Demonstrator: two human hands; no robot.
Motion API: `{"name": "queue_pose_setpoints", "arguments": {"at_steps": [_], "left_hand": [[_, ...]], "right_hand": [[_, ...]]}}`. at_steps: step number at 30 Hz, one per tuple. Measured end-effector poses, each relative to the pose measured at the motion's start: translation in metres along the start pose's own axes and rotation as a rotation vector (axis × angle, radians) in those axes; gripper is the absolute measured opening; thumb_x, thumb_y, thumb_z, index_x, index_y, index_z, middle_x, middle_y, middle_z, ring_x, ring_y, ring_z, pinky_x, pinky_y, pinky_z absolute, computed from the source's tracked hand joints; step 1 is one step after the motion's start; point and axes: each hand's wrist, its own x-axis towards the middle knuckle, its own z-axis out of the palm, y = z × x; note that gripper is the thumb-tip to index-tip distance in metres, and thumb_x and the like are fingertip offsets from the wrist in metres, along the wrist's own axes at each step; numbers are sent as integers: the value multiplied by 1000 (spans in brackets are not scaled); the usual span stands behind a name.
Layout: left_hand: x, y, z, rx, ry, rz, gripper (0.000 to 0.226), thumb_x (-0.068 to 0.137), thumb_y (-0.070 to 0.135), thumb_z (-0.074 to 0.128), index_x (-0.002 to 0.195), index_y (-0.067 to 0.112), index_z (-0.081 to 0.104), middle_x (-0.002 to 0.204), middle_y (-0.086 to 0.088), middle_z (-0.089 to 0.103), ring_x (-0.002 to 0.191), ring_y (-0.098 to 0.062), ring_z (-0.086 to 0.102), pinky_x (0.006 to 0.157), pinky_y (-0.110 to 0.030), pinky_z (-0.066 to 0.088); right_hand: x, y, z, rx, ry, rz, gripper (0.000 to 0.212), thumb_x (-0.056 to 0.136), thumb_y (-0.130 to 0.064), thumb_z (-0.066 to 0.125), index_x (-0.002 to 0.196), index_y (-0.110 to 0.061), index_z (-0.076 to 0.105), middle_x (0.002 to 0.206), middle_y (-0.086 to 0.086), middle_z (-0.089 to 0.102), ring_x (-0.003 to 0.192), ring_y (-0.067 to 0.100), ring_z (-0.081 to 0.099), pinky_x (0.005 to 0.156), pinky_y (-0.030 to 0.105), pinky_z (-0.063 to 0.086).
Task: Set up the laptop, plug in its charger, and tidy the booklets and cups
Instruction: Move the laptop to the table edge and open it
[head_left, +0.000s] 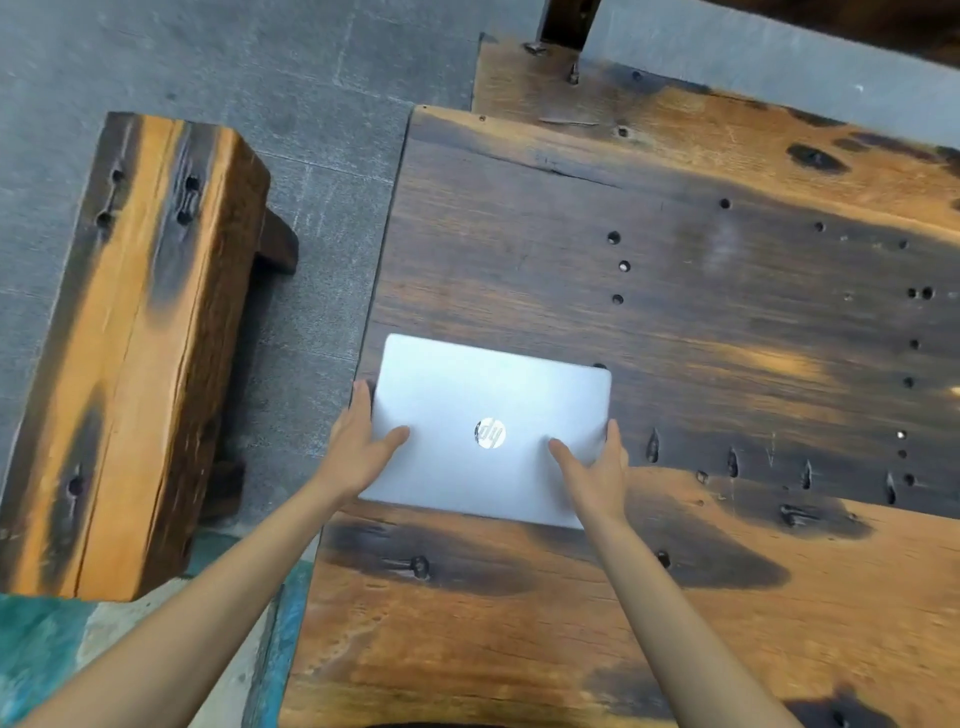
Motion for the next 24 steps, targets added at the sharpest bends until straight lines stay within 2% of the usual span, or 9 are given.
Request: {"name": "queue_pose_setpoints", "arguments": {"at_steps": [3,6,8,10,11,14,17,20,24], "left_hand": [[0,2,11,30,10,-31,85,100,33,57,161,11,2,170,-4,7,156,-31,0,125,-44,8],[-1,7,18,-43,71,-34,85,98,27,61,160,7,8,168,-10,14,155,-29,11,125,-42,14],[2,11,17,-95,90,-81,88,95,28,66,160,9,11,167,-10,18,153,-28,16,124,-44,17],[10,14,12,-167,78,-145,93,89,31,73,160,14,16,163,-10,24,150,-28,25,122,-47,25],[13,16,8,-213,62,-177,95,85,33,77,159,16,22,159,-10,30,146,-29,32,119,-49,31],[20,21,-5,-380,36,-208,81,73,31,83,144,17,47,142,-9,54,124,-30,59,102,-52,51],[21,19,-9,-457,46,-220,74,79,13,83,143,16,48,132,-4,63,109,-24,67,91,-47,58],[14,15,-10,-545,11,-210,49,82,-2,76,122,23,61,121,-8,68,86,-15,73,65,-33,60],[-3,11,-11,-632,-5,-207,58,86,-10,67,134,17,51,117,-9,63,109,-31,64,83,-44,56]], "right_hand": [[1,2,3,-27,47,28,98,83,-47,78,159,-19,22,159,7,26,147,30,27,116,46,30],[10,0,2,13,55,96,93,78,-47,82,152,-15,36,150,10,40,138,30,40,114,46,37],[19,-4,-1,136,53,182,84,71,-48,85,139,-18,47,137,4,52,121,25,55,96,42,50],[25,-9,-7,250,27,244,72,67,-50,87,123,-24,50,120,-4,60,99,15,62,73,35,50],[29,-9,-9,277,2,260,70,65,-49,88,119,-24,49,114,-6,62,95,14,62,70,35,52],[38,-4,-13,286,-61,286,72,64,-35,91,121,-14,53,114,4,69,98,26,70,85,50,59],[40,0,-17,322,-118,288,61,68,-17,91,118,-11,57,110,9,75,86,27,77,66,40,63],[37,4,-26,366,-155,273,57,71,-10,90,117,-10,57,104,8,77,75,20,78,52,30,59],[22,9,-41,407,-195,257,47,75,-7,87,113,-9,59,94,4,80,73,19,78,52,29,58]]}}
